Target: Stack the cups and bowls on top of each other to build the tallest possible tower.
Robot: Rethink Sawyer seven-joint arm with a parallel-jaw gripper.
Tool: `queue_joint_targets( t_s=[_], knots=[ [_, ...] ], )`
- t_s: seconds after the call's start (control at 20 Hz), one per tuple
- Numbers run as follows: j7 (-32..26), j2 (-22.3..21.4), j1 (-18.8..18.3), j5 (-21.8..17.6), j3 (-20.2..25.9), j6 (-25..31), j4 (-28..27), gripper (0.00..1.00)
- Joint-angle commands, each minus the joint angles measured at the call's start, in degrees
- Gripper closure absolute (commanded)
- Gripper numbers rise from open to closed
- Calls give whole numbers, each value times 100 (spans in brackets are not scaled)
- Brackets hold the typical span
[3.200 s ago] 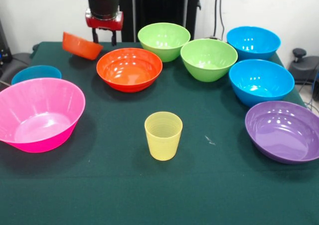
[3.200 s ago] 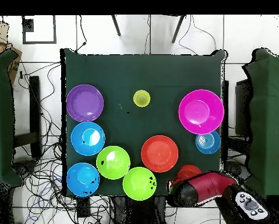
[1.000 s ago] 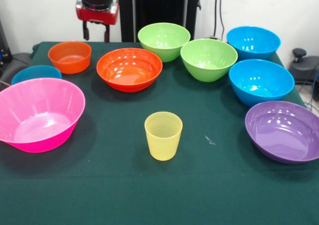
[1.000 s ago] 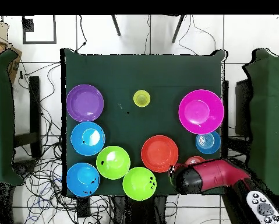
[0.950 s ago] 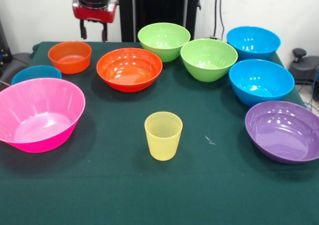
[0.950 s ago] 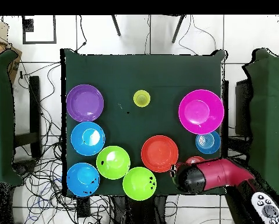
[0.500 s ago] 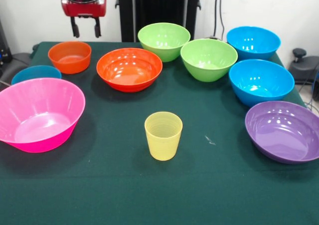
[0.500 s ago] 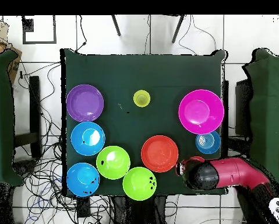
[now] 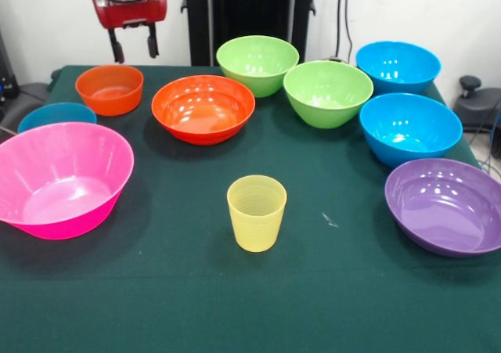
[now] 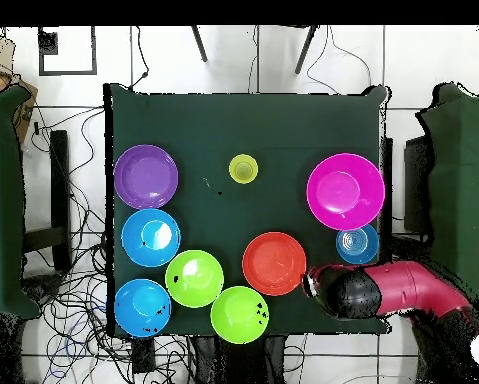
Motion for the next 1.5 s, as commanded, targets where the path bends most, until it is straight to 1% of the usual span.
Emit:
queue_joint_targets(
  t_s=[0.05,0.25,0.45,0.6,0.7,0.75,1.0,1.2,1.35,1.45,1.5],
  knots=[
    [-2249,106,-59,-60,722,429,288,0],
    [-2195,224,-83,-160,672,396,244,0],
    [-1797,499,-94,-256,490,192,143,0],
    [-1617,620,-77,-262,452,86,140,0],
    [-1342,592,38,-524,348,-190,63,0],
    [-1262,582,93,-610,289,-214,14,0],
    [-865,603,173,-742,116,-338,-40,0],
    [-700,602,216,-971,50,-556,-44,0],
    [-623,501,310,-1380,-65,-713,-101,0],
    [-513,475,400,-1553,-125,-800,-160,0],
    [-493,472,421,-1580,-139,-812,-165,0]
  ],
)
